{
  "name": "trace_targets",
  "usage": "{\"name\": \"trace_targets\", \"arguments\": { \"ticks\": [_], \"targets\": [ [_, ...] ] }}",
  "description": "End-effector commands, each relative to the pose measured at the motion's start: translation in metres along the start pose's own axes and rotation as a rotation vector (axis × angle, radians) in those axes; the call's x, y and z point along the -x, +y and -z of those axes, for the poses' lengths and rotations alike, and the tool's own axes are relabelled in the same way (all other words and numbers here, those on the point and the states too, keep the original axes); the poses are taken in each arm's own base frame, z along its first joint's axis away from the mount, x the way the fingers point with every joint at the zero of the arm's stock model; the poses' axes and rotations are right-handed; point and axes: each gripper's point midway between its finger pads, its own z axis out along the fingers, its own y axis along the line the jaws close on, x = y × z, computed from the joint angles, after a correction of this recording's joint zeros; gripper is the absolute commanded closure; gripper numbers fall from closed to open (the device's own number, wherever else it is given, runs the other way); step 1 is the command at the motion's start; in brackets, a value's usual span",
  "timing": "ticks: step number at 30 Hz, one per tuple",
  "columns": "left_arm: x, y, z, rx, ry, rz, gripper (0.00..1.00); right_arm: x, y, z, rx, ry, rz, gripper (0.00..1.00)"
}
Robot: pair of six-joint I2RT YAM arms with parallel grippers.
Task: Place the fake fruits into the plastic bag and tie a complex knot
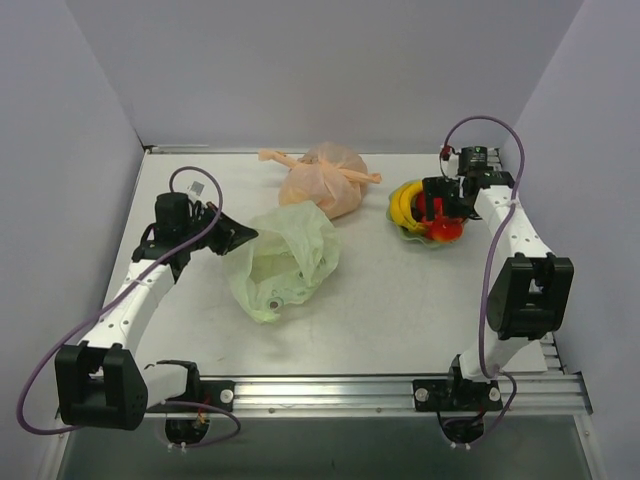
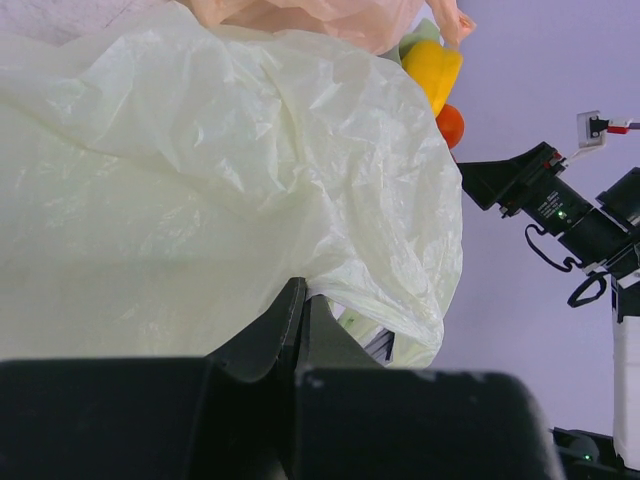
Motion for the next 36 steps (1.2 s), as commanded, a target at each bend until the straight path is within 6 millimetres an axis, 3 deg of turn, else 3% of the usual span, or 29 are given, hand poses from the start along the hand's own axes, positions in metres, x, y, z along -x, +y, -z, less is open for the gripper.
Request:
{"name": "trace_targets", "arguments": {
  "ticks": [1, 9, 13, 19, 21, 25, 30, 36],
  "targets": [
    [0.006, -0.017, 0.004, -0.057, -0.037, -0.040, 1.00, -0.010, -0.015, -0.004, -0.063, 0.040, -0.017, 0.02],
    [0.005, -0.015, 0.003, -0.047, -0.041, -0.026, 1.00, -0.028, -0.016, -0.019, -0.066, 0.107, -0.017, 0.03],
    [0.007, -0.015, 0.003, -0.047, -0.046, -0.021, 1.00, -0.035, -0.009, -0.020, -0.033, 0.129, -0.020, 0.10],
    [0.006, -0.011, 0.002, -0.039, -0.049, -0.014, 1.00, -0.033, -0.005, -0.009, 0.004, 0.126, -0.022, 0.34],
    [0.007, -0.010, 0.002, -0.035, -0.050, -0.011, 1.00, -0.031, -0.005, -0.003, 0.011, 0.122, -0.031, 0.46],
    [0.006, -0.008, 0.002, -0.031, -0.043, -0.001, 1.00, -0.019, 0.008, 0.022, 0.092, 0.060, -0.035, 0.51],
    [0.005, -0.006, -0.001, -0.026, -0.033, 0.023, 1.00, 0.003, 0.070, 0.087, 0.335, -0.111, 0.039, 0.51],
    [0.007, -0.004, -0.004, -0.029, -0.024, 0.047, 1.00, -0.003, 0.181, 0.174, 0.705, -0.263, 0.261, 0.50]
  ]
}}
